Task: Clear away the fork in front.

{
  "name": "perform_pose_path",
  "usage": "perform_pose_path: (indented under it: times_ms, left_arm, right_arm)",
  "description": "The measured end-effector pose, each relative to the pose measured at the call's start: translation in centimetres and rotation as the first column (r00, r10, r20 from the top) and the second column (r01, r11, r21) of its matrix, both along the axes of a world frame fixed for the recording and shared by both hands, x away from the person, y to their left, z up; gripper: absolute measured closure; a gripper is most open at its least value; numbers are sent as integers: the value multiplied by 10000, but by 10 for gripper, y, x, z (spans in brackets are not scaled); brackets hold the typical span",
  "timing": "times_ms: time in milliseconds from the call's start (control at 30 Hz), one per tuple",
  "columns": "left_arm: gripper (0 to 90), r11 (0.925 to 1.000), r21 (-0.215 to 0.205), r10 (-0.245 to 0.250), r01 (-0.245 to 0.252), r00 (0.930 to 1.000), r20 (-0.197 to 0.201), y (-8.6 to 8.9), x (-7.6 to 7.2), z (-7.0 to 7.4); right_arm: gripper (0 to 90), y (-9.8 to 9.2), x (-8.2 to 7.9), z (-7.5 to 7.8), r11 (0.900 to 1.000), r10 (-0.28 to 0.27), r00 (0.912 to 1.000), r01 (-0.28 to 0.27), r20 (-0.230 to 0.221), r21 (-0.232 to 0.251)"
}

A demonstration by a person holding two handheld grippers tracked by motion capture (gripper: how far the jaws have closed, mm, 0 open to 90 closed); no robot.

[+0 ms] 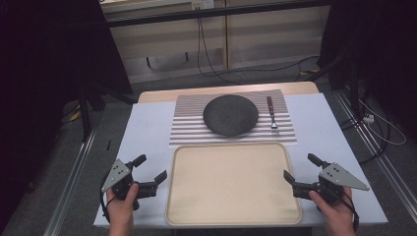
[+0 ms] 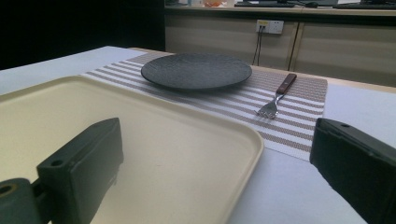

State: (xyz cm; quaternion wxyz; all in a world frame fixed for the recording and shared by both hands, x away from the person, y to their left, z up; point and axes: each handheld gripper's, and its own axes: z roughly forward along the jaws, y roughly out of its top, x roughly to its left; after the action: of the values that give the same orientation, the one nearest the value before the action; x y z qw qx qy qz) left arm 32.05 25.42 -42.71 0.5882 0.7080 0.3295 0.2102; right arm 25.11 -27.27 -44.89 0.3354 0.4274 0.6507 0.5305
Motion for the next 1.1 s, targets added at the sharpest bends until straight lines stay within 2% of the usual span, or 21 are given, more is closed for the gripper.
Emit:
perform_pose_path:
  times_ms: [167, 333, 367, 600, 1100]
  left_arm:
    - [19, 10000, 49, -37, 37, 9999, -107, 1, 0, -2]
    - [20, 9999, 118, -60, 61, 9999, -86, 4, 0, -1]
    - [20, 10000, 69, 55, -55, 10000, -10, 5, 0, 0]
    - [20, 9998, 176, -81, 82, 10000, -55, 3, -1, -2]
    - [22, 9996, 245, -142, 146, 9998, -143, 3, -3, -3]
  right_arm:
    - [25, 1, 4, 0, 9999, -64, 10000, 64, -43, -98]
    - [25, -1, 7, 0, 9997, -116, 9999, 115, -35, -223]
    - [25, -2, 8, 0, 9995, -129, 9999, 128, -51, -281]
    - [24, -9, 11, 3, 9990, -432, 9990, 432, -62, -93]
    - [23, -15, 39, 11, 9964, -770, 9967, 760, -268, -367]
